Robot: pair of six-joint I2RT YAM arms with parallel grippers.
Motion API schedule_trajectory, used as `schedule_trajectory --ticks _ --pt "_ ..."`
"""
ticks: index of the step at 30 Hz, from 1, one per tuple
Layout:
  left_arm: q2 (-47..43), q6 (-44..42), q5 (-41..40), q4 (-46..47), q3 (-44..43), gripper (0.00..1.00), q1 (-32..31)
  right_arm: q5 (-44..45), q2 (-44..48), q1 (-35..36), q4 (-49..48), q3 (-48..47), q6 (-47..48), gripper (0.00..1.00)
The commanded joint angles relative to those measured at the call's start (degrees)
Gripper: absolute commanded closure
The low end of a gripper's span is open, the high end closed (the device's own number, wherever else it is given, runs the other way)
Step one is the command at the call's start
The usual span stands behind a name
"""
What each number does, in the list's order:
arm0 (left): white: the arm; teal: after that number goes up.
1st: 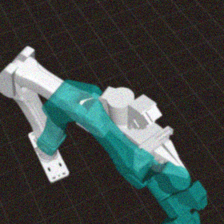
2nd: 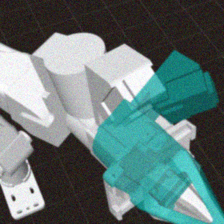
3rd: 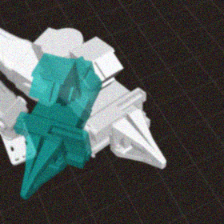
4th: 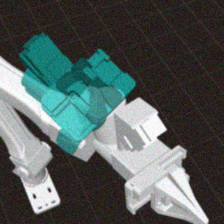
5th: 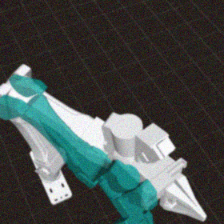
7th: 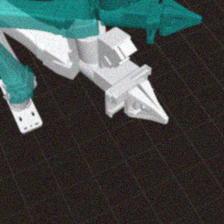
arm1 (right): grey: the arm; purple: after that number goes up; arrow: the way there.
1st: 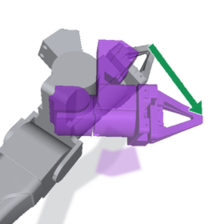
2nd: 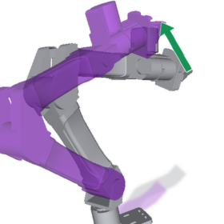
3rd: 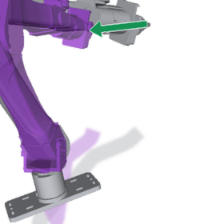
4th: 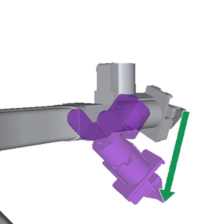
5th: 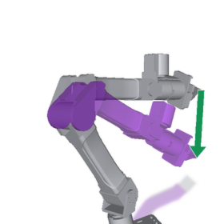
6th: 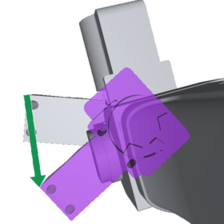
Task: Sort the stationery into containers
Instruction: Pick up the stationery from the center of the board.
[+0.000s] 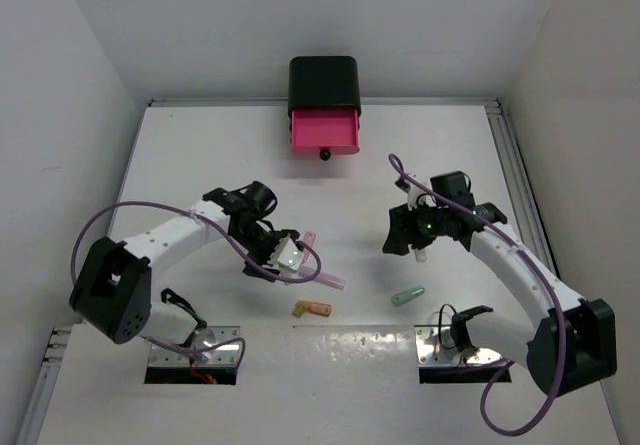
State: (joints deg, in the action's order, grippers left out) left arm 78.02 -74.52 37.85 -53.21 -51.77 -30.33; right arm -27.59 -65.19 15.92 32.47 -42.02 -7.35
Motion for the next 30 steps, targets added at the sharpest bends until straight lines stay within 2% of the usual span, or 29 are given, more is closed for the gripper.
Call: schedule_trajectory --ticks 1,7,17,21,24,30 --pt "3.18 -7.65 -0.84 1.08 -0.44 0.28 -2.45 -1.06 2.52 -1.5 3.91 0.89 6.91 0.4" --pt "7.76 -9.15 -3.13 5.04 0.61 0.32 -5.53 -2.29 3.93 -4.06 7.52 0.27 9.2 0.4" --pt "13.73 -6.96 -6.99 12.5 2.46 0.34 -8.78 -5.71 3.31 -3.8 12.88 -3.24 13.68 0.41" --pt "15.67 -7.3 -8.75 12.08 2.46 0.38 -9.22 -6.07 3.49 -2.83 14.02 -4.73 16.04 0.42" --pt "16.2 -7.48 -11.12 11.99 3.07 0.46 -8.96 -5.98 4.19 -0.72 14.64 -5.7 19.74 0.42" --pt "13.22 -3.18 -8.85 12.08 4.4 0.74 -4.49 -3.96 6.91 7.8 11.31 -5.88 27.47 0.4"
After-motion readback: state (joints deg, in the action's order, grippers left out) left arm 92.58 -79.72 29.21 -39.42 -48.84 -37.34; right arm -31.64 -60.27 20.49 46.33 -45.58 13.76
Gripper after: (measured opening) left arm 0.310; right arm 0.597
